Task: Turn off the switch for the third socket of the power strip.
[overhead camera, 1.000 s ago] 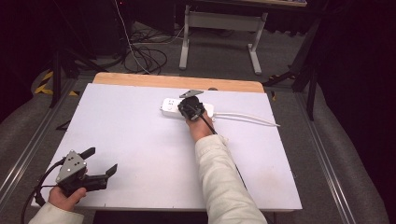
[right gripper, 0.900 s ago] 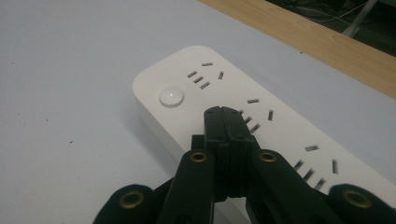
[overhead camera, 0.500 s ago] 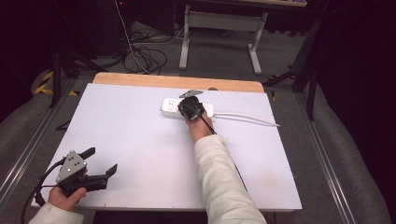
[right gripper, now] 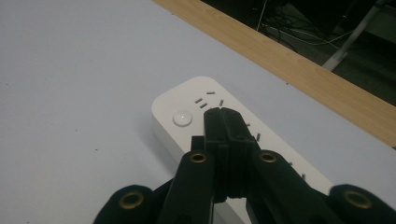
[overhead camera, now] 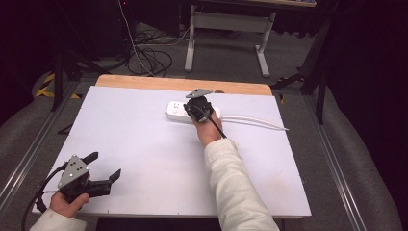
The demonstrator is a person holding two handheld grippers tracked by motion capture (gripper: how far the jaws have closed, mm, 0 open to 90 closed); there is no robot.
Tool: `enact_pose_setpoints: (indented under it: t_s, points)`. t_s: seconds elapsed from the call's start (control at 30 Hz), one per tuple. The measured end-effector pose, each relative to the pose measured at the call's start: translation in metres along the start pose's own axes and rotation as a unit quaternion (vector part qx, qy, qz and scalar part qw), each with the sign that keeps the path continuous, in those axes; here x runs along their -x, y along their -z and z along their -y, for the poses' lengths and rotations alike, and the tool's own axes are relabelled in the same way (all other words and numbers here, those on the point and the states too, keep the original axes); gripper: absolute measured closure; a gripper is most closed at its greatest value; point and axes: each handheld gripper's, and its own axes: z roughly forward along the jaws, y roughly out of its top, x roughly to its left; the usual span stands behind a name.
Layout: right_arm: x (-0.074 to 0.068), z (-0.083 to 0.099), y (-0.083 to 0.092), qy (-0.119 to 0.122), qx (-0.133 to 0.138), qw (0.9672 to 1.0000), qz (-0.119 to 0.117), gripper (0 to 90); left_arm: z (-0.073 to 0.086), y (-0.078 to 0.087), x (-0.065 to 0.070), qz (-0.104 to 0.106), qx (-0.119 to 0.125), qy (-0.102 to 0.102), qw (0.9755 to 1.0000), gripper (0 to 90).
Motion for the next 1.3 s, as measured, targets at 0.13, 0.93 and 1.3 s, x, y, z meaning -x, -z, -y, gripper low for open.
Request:
enact_pose_setpoints:
  t_s: [0.13,0.93,1.3]
  points:
    - [-0.002,-0.004,0.009,0.002,0.007,1.0000,-0.003,90.0,0.000,-0.001,0.000,0.001,0.000,0.000,1.0000,6.3]
    - [0.003,-0.013,0.050,-0.014,0.030,0.9994,-0.012,59.0,0.001,-0.001,0.001,0.001,-0.005,0.002,1.0000,6.3]
    - [0.008,-0.008,0.089,-0.028,0.049,0.9981,-0.025,43.8,0.001,-0.001,0.001,-0.002,-0.004,0.002,1.0000,6.3]
